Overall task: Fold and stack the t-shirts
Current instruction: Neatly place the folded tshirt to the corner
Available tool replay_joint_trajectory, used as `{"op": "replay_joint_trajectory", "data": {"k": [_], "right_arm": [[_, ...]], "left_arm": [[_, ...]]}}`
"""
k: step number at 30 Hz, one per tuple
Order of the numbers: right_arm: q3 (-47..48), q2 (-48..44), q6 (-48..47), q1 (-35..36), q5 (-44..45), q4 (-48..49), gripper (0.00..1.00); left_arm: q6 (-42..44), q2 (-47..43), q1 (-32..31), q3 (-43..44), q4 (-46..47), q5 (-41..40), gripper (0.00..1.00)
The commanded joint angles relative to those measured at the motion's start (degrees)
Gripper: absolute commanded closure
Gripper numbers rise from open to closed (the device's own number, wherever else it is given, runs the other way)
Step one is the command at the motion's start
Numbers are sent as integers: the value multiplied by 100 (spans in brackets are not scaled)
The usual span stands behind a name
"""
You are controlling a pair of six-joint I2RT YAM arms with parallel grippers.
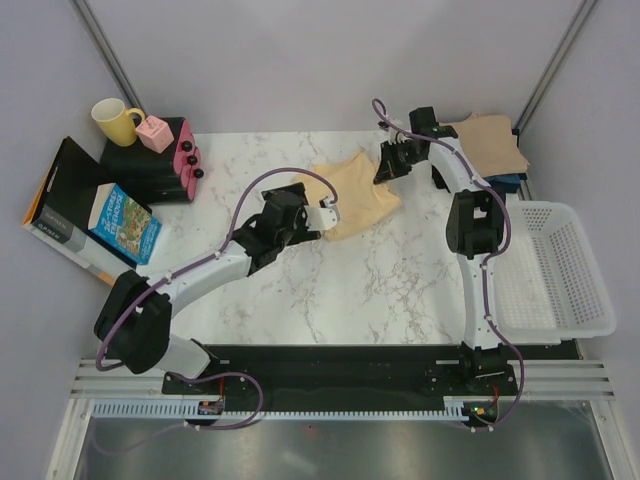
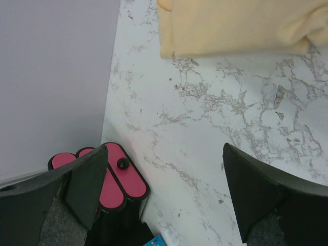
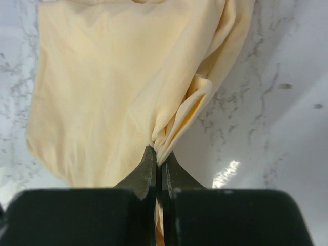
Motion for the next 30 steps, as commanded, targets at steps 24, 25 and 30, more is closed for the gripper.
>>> {"op": "replay_joint_trajectory", "data": {"k": [24,25,30], "right_arm": [[361,-1424,-2688,-214,3735,565,100],[370,-1424,-2688,-232,3823,610,100],[405,-1450,-2723,-293,4332,891,100]], "left_arm": [[227,-640,-21,-561,141,467,1],[235,-632,-21,-570,132,485,1],[227,-614,-21,-614,132,538,1]]}}
